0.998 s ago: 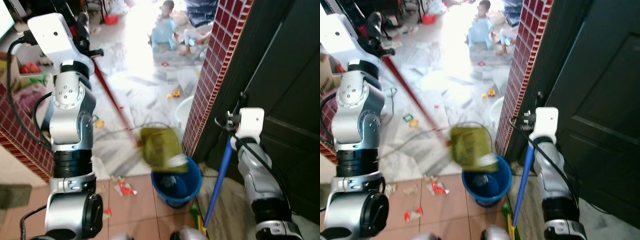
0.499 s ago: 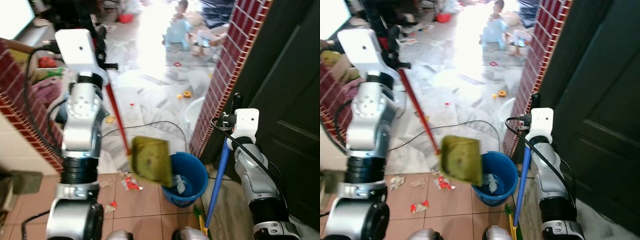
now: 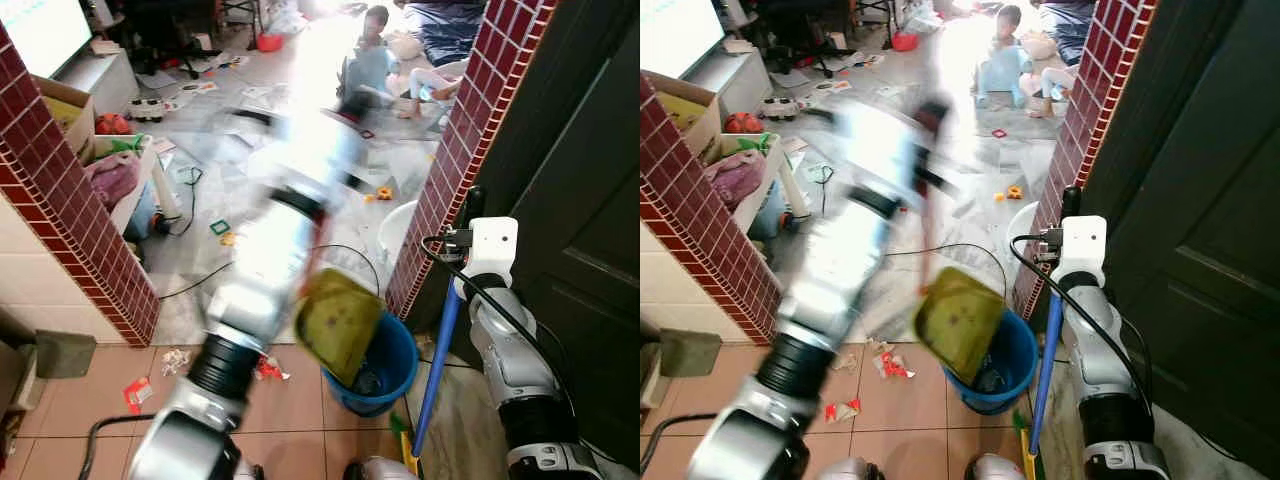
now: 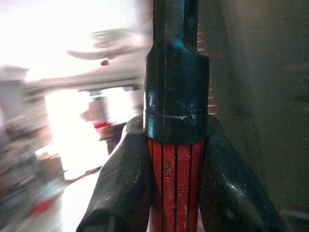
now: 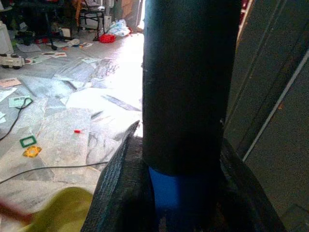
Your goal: Sweep floor
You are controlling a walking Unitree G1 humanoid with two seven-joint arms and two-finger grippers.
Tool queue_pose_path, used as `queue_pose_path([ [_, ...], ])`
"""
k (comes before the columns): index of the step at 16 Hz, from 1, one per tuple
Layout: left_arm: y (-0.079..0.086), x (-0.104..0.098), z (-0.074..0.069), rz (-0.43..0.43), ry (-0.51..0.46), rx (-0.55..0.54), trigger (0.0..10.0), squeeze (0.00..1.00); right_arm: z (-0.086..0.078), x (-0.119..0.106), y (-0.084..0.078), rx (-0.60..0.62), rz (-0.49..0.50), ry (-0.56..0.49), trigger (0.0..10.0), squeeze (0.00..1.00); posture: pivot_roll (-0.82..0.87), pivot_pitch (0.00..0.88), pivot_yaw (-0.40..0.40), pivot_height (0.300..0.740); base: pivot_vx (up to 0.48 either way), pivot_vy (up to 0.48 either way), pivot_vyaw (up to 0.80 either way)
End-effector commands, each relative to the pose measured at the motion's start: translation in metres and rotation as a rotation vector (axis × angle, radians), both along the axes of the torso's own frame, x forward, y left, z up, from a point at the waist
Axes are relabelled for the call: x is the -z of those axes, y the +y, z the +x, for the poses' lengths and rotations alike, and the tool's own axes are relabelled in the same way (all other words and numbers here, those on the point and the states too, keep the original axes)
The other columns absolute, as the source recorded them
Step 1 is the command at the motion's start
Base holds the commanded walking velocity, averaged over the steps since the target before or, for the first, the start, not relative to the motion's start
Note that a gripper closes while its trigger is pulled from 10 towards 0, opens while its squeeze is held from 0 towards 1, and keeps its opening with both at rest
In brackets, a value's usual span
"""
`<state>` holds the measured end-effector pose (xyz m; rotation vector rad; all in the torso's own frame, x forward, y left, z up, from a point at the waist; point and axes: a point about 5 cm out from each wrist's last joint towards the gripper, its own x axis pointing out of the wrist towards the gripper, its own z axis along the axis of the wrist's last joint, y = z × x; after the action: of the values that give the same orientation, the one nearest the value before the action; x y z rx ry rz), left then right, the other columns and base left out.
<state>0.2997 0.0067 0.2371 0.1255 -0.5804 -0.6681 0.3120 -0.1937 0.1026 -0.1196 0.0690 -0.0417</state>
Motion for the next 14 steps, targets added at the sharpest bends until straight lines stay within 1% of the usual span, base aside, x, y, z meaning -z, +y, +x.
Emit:
queue_pose_path([
  [1,-0.018,-0.002,-0.013,0.096,-0.086,0.111,10.0,0.00,0.003,-0.010,-0.003,0.005,-0.036,-0.041,10.0,0.00,-0.13,0.000,-0.001,0.740,0.000,0.000,0.00],
  [2,-0.036,-0.002,-0.027,0.192,-0.145,0.215,10.0,0.00,0.003,-0.010,-0.003,0.007,-0.037,-0.043,10.0,0.00,-0.14,0.000,0.002,0.740,0.000,0.000,0.00],
  [4,-0.051,0.000,-0.037,0.304,-0.178,0.307,10.0,0.00,0.004,-0.010,-0.003,0.005,-0.039,-0.044,10.0,0.00,-0.14,0.000,0.001,0.740,0.000,0.000,0.00],
  [5,-0.055,0.000,-0.037,0.322,-0.160,0.313,10.0,0.00,0.004,-0.011,-0.003,0.004,-0.040,-0.044,10.0,0.00,-0.14,0.000,-0.001,0.740,0.000,0.000,0.00],
  [7,-0.060,-0.001,-0.040,0.346,-0.205,0.316,10.0,0.00,0.005,-0.011,-0.003,0.000,-0.042,-0.045,10.0,0.00,-0.14,0.000,-0.003,0.740,0.000,0.000,0.00],
  [8,-0.060,-0.001,-0.040,0.342,-0.205,0.311,10.0,0.00,0.006,-0.011,-0.002,-0.002,-0.043,-0.046,10.0,0.00,-0.14,0.000,-0.004,0.740,0.000,0.000,0.00],
  [10,-0.056,-0.005,-0.036,0.266,-0.156,0.253,10.0,0.00,0.007,-0.011,-0.002,-0.003,-0.042,-0.045,10.0,0.00,-0.14,0.000,-0.003,0.740,0.000,0.000,0.00],
  [11,-0.056,-0.006,-0.035,0.184,-0.053,0.280,10.0,0.00,0.007,-0.010,-0.002,-0.004,-0.042,-0.044,10.0,0.00,-0.14,0.000,-0.002,0.740,0.000,0.000,0.00],
  [12,-0.055,-0.008,-0.033,0.153,-0.024,0.264,10.0,0.00,0.007,-0.010,-0.001,-0.005,-0.042,-0.043,10.0,0.00,-0.14,0.000,-0.002,0.740,0.000,0.000,0.00],
  [13,-0.057,-0.005,-0.032,0.069,0.122,0.315,10.0,0.00,0.007,-0.010,-0.001,-0.005,-0.042,-0.042,10.0,0.00,-0.14,0.000,-0.003,0.740,0.000,0.000,0.00],
  [14,-0.056,-0.003,-0.026,0.223,-0.020,0.229,10.0,0.00,0.008,-0.010,-0.002,-0.006,-0.043,-0.042,10.0,0.00,-0.14,0.000,-0.003,0.740,0.000,0.000,0.00],
])
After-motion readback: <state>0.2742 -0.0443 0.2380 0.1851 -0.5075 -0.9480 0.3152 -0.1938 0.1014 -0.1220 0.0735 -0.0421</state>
